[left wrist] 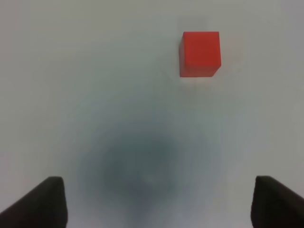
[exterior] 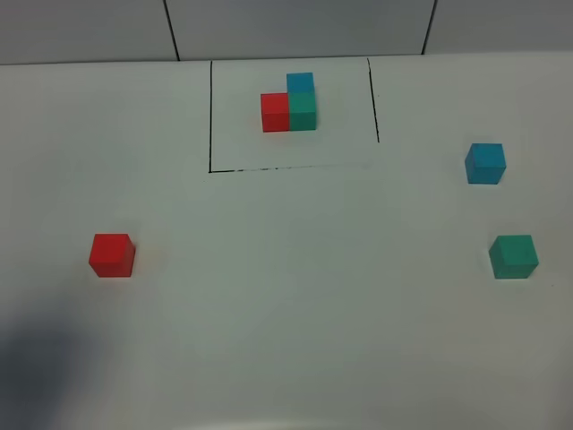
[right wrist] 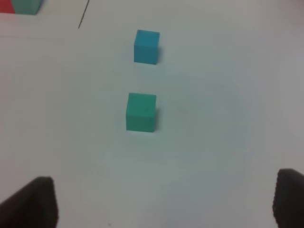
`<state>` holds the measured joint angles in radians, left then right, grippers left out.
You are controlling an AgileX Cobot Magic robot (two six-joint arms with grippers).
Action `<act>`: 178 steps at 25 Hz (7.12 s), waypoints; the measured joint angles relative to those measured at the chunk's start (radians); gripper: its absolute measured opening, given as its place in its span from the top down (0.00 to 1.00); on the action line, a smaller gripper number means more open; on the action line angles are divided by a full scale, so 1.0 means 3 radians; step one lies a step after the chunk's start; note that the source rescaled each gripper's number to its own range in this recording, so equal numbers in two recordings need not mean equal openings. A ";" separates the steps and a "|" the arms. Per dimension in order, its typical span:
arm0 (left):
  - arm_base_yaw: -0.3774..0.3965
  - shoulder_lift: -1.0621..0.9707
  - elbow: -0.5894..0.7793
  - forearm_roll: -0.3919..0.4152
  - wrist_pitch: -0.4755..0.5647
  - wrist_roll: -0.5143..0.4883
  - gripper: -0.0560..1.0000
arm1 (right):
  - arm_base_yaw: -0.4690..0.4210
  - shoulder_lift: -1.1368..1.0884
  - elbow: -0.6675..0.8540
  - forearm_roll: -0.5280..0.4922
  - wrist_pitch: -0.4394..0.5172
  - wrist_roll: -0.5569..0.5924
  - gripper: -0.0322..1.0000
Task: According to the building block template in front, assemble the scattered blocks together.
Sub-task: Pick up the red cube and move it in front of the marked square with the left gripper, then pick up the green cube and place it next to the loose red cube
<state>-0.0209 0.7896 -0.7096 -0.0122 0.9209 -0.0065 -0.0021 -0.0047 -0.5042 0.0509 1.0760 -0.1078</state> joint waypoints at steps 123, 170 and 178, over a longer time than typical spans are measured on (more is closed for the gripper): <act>-0.2328 0.5370 -0.4607 0.0185 0.0916 0.2283 0.03 | 0.0000 0.0000 0.0000 -0.0042 0.0000 0.0083 0.22; -0.0295 -0.0019 -0.0839 0.0253 0.0432 0.0084 0.09 | 0.0000 0.0000 0.0000 -0.0045 0.0003 0.0102 0.22; -0.0295 -0.0930 -0.0418 0.0151 0.0398 0.0055 0.09 | 0.0000 0.0000 0.0000 -0.0045 0.0003 0.0110 0.22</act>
<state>-0.1093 0.5106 -0.8351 0.0332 1.0405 0.0101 -0.0021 -0.0047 -0.5042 0.0375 1.0769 -0.0749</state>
